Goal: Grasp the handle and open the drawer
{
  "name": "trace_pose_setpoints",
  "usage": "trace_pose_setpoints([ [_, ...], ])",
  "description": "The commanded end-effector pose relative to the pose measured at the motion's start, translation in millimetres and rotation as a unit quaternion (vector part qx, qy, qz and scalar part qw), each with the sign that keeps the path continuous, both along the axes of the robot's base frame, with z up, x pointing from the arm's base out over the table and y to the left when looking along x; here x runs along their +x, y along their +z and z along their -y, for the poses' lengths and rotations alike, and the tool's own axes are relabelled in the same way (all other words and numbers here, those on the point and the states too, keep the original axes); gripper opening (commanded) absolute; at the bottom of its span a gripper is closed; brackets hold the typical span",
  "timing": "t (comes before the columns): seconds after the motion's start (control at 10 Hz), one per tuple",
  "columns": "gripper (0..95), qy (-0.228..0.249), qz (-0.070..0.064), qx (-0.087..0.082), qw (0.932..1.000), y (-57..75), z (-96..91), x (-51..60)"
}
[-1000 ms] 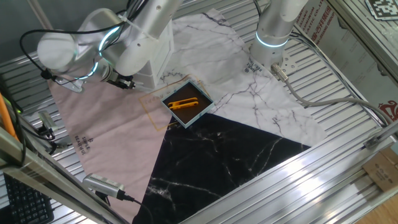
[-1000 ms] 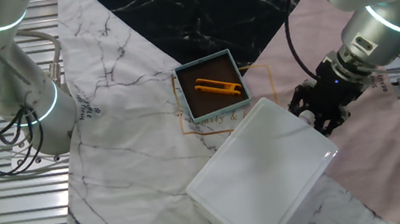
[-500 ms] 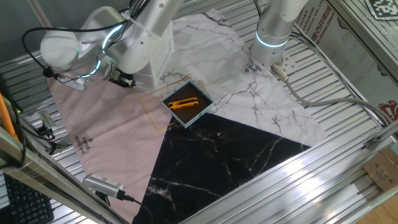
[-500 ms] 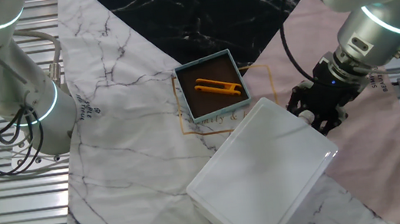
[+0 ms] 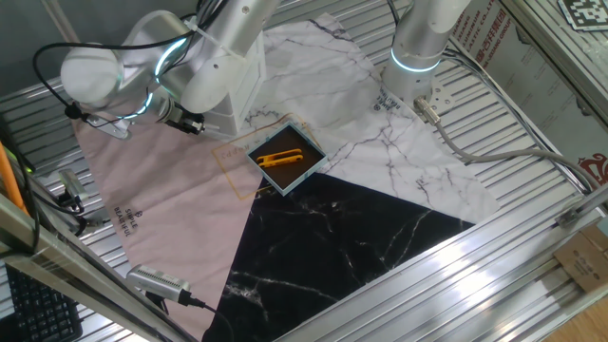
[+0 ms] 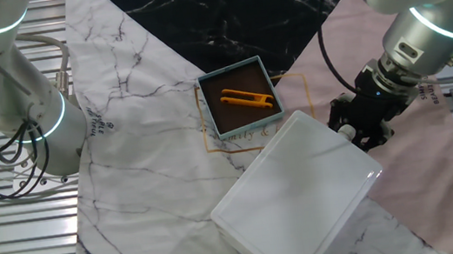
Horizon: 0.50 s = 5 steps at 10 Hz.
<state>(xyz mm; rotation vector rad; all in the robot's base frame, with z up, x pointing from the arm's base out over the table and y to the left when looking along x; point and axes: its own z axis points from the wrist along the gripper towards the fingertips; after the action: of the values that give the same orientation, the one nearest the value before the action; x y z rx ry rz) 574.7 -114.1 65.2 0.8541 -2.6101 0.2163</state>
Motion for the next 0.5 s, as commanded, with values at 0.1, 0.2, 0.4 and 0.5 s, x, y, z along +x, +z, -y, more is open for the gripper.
trace_pose_setpoints([
  [0.1,0.0,-0.001,0.003,-0.001,1.0,-0.3,-0.1,-0.2],
  [0.2,0.0,-0.001,0.004,-0.001,1.0,-0.3,-0.1,-0.2],
  [0.4,0.0,-0.002,0.005,-0.001,1.0,-0.3,-0.1,-0.2],
  [0.5,0.0,-0.003,0.006,-0.001,1.0,-0.2,-0.1,-0.1],
])
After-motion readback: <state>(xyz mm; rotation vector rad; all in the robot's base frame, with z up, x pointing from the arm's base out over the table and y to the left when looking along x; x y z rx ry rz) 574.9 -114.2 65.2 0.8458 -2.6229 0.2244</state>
